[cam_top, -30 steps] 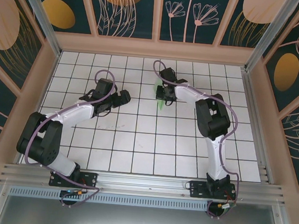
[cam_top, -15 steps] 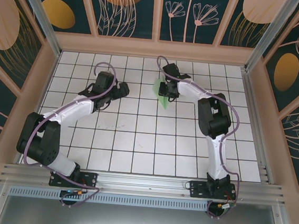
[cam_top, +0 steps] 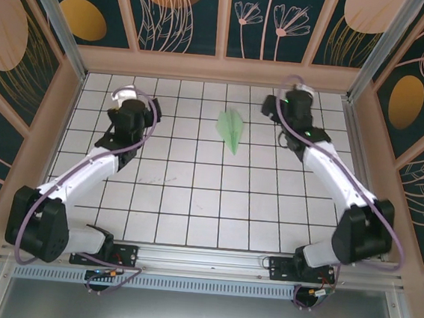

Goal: Fold a paper plane with a square sheet of paper (pick it up from the middle)
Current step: Reset both arms

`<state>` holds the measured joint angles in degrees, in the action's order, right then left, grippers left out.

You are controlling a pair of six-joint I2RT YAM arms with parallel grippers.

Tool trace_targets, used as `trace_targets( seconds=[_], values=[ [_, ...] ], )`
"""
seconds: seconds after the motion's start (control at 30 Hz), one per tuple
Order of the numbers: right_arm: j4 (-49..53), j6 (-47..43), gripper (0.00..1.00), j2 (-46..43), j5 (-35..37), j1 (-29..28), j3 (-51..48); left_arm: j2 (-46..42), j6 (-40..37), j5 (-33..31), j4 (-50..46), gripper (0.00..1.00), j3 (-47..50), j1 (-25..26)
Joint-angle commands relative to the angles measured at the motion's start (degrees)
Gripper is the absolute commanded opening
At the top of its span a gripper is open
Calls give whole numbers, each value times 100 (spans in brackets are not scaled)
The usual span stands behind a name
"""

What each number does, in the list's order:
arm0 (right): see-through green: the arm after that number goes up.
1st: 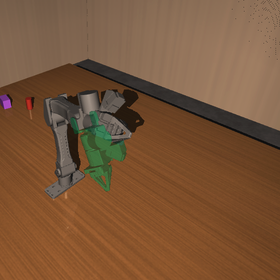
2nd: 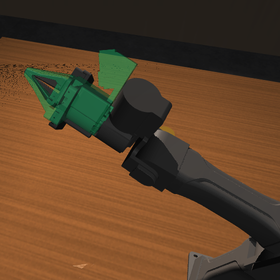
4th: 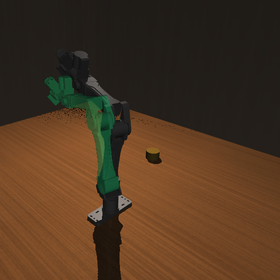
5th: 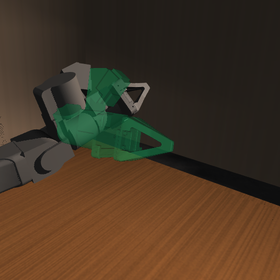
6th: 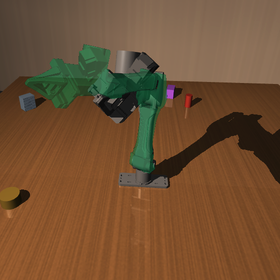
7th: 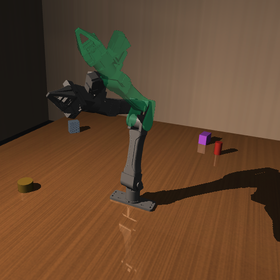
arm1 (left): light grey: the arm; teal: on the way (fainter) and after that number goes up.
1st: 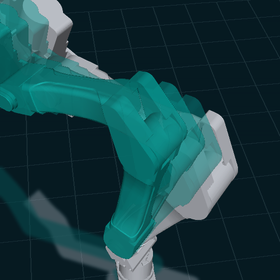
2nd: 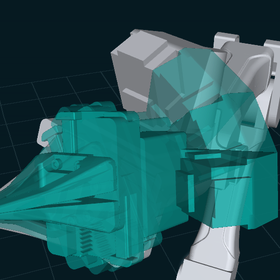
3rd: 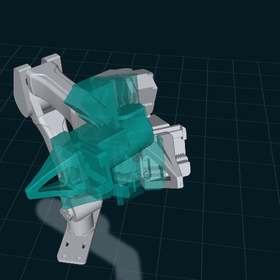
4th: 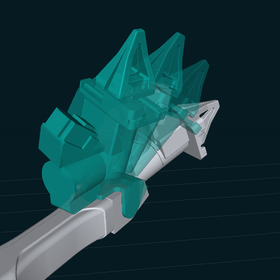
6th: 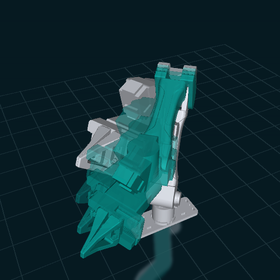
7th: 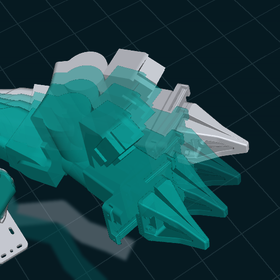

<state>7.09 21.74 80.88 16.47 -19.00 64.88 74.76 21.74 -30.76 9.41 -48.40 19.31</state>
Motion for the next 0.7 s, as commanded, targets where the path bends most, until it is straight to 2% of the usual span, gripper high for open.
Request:
trace_targets(
  seconds=[0.0,0.13,0.23,0.37,0.5,0.67],
  values=[
    [-1194,-260,99,-464,933,348,-1165,-105,-579,-1142,1249,99,773,-191],
    [-2306,-545,99,-939,1073,952,-2449,-133,-473,-1449,1638,98,1488,-554],
    [-3169,-758,99,-993,1303,1216,-3220,-122,-601,-1315,1942,99,1865,-851],
    [-4144,-1050,99,-671,1140,1495,-3822,-35,-1417,-381,3169,99,2482,-1145],
    [-5073,-1439,99,-261,869,1550,-4146,168,-1551,521,3990,99,2821,-1445],
    [-6306,-1762,99,-114,4,1814,-4632,600,-1556,1316,5203,98,3145,-1692]
  ],
)
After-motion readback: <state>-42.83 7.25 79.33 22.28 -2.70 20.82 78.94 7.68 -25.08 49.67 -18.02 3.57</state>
